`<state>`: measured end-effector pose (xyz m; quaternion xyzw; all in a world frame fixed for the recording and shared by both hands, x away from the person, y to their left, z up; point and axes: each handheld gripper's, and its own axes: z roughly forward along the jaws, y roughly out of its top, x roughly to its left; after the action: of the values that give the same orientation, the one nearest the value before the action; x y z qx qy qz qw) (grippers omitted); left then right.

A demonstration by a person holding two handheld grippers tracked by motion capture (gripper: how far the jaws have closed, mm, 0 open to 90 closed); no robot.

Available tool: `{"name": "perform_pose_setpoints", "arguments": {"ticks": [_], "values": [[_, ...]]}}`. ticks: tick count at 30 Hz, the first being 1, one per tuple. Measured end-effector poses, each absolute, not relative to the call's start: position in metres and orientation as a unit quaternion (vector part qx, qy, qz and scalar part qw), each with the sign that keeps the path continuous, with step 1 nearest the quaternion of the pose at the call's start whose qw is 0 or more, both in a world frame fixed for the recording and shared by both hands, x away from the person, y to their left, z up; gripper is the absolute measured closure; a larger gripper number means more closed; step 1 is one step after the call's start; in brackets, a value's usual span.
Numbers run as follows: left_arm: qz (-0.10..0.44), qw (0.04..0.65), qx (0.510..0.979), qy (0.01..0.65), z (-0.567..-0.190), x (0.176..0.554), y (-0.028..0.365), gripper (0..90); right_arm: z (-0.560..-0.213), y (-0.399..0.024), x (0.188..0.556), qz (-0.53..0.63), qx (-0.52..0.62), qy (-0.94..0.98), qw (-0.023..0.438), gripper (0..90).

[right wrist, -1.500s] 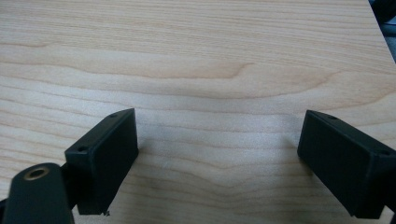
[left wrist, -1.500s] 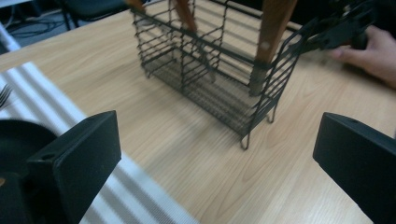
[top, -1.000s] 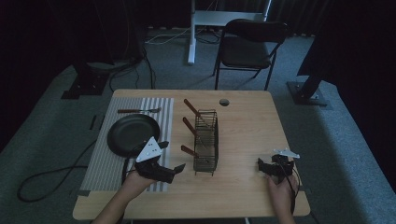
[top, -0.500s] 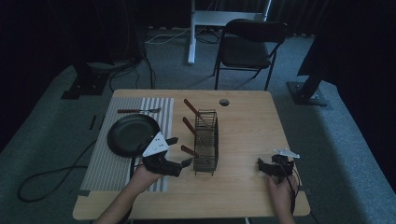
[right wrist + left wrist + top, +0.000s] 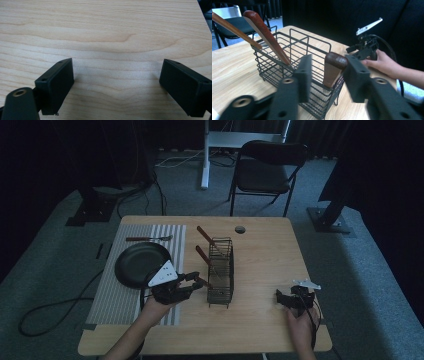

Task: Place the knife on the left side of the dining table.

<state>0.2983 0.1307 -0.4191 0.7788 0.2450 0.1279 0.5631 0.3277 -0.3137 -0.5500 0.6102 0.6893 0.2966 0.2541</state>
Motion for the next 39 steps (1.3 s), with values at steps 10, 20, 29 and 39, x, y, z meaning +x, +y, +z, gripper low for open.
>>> {"name": "perform_pose_setpoints", "arguments": {"ticks": [10, 20, 29, 39], "values": [[0.124, 0.560, 0.785, 0.234, -0.414, 0.296, 0.122, 75.1, -0.550, -0.314, 0.328, 0.297, 0.610, 0.689, 0.254, 11.2], [0.139, 0.571, 0.773, 0.239, -0.402, 0.297, 0.120, 75.5, -0.550, -0.314, 0.328, 0.297, 0.610, 0.689, 0.254, 11.3], [0.147, 0.587, 0.762, 0.229, -0.382, 0.290, 0.129, 75.5, -0.550, -0.314, 0.328, 0.297, 0.610, 0.689, 0.254, 11.3], [0.160, 0.611, 0.745, 0.214, -0.352, 0.277, 0.147, 75.6, -0.550, -0.314, 0.328, 0.297, 0.610, 0.689, 0.254, 11.3]]}}
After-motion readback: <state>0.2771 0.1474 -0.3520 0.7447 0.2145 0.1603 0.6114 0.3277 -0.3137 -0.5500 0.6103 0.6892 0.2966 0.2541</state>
